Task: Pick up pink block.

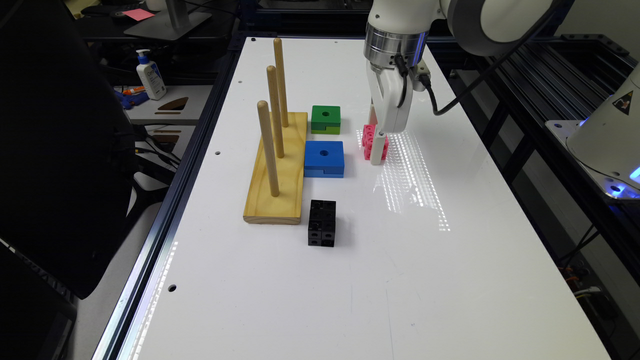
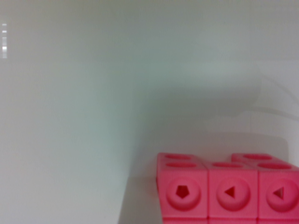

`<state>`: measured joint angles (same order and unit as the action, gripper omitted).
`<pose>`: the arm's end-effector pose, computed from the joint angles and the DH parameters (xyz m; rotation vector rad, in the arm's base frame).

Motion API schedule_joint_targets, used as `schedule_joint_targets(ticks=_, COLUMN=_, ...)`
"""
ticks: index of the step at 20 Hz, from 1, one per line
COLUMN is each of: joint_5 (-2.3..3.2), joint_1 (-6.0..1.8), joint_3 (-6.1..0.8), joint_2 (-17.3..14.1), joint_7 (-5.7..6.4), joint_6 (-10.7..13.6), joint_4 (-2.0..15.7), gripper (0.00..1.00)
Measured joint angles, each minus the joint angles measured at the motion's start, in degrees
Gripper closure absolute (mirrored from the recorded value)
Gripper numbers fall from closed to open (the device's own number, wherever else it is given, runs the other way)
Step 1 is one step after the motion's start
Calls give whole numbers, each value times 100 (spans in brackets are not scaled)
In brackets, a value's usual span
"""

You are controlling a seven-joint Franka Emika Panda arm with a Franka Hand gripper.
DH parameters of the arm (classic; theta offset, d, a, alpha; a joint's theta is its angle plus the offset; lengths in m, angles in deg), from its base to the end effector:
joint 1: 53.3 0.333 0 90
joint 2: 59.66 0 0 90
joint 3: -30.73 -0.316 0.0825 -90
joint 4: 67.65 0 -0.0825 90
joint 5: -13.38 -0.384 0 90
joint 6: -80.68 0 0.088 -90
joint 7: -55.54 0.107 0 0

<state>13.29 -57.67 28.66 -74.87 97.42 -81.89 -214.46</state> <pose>0.4482 -0.0171 0.1704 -2.8976 1.1807 -0.0091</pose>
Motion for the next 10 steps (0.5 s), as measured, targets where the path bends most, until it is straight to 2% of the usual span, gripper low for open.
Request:
schedule_joint_targets(ticks=7, joint_5=0, joint_1=-5, joint_3=0, joint_2=14, joint_7=0, joint_6=1, joint_4=-1, gripper=100)
schedule_joint_targets(ticks=10, joint_5=0, joint_1=-10, joint_3=0, joint_2=167, joint_7=0, joint_6=101, joint_4=-3, gripper=100)
